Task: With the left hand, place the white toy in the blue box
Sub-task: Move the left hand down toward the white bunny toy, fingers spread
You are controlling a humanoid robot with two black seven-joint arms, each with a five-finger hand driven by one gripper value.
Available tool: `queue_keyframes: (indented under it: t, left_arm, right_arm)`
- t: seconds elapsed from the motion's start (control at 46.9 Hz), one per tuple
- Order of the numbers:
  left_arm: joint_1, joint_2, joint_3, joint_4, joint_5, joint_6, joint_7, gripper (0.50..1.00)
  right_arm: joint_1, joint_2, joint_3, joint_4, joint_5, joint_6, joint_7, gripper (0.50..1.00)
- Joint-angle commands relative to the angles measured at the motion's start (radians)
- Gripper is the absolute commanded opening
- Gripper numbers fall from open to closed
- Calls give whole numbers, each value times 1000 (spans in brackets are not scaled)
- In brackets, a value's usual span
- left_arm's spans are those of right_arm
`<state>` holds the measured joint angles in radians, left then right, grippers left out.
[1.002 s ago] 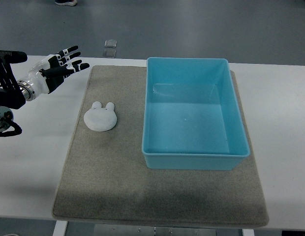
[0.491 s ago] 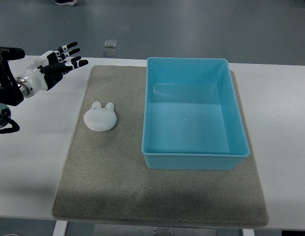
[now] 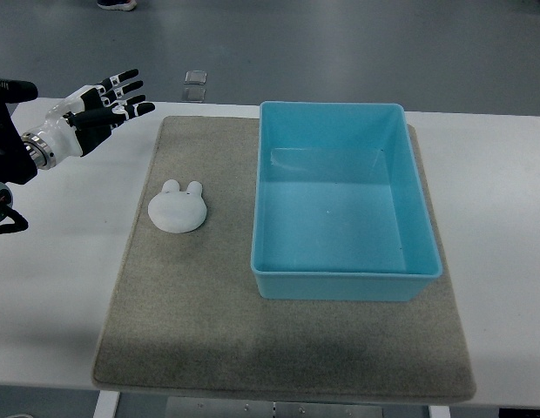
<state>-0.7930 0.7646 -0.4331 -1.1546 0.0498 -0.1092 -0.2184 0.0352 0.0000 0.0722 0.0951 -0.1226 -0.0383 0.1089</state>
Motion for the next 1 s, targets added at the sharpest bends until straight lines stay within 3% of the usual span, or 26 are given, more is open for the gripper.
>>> queue_keyframes:
  t: [0.0, 0.299, 0.512, 0.981]
  left_arm:
    - [0, 4, 2, -2, 5, -3, -9, 1000]
    - [0, 114, 16, -75, 476, -3, -73, 1000]
    - [1, 200, 23, -161, 524, -82, -116, 999]
    - [-28, 226, 112, -208, 1007, -50, -107, 1000]
  right_arm:
    - [0, 0, 0, 0, 1, 0, 0, 936]
    - [0, 0, 0, 0, 0, 0, 0, 936]
    - [0, 0, 0, 0, 0, 0, 0, 936]
    - [0, 0, 0, 0, 0, 0, 0, 936]
